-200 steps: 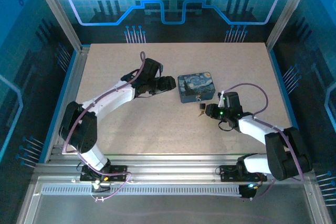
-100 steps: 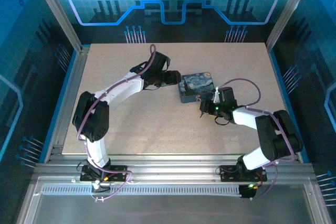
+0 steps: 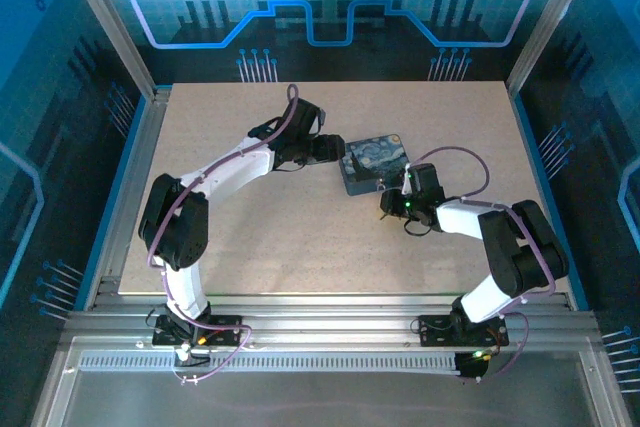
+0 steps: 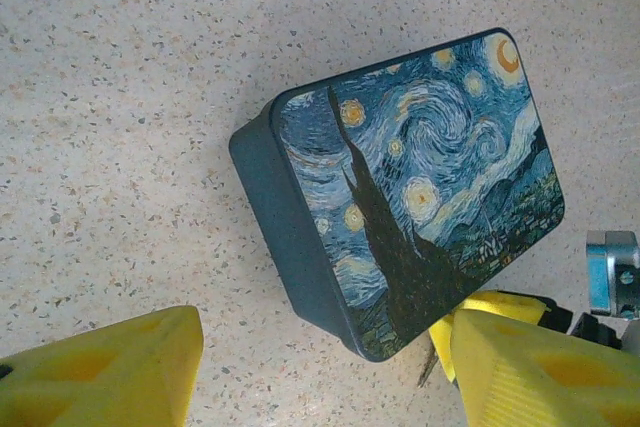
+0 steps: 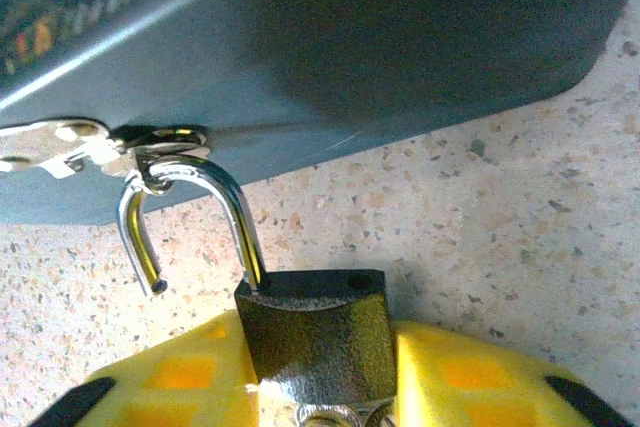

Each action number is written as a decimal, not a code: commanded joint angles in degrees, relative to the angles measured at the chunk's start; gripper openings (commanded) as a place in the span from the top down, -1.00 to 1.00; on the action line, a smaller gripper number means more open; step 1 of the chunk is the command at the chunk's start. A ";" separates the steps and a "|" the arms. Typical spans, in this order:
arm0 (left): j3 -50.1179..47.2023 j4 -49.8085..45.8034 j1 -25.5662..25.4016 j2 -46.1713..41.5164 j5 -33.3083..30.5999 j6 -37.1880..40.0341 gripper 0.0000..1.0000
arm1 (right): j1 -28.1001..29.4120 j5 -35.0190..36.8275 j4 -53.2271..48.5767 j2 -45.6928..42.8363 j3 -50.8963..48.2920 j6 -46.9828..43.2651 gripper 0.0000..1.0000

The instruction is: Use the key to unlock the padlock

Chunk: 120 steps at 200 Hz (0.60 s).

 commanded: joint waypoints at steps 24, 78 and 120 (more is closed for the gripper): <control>4.20 -1.97 -0.13 3.68 -2.28 5.05 -0.35 | -0.35 -3.07 12.62 -0.09 -4.73 10.07 0.56; 0.60 1.05 -0.14 2.72 -0.29 2.52 -0.34 | 0.56 9.51 21.61 -7.56 -10.87 29.83 0.72; -2.68 2.85 -0.12 0.35 0.49 1.14 -0.34 | 1.66 16.42 25.77 -8.30 -10.04 38.16 0.74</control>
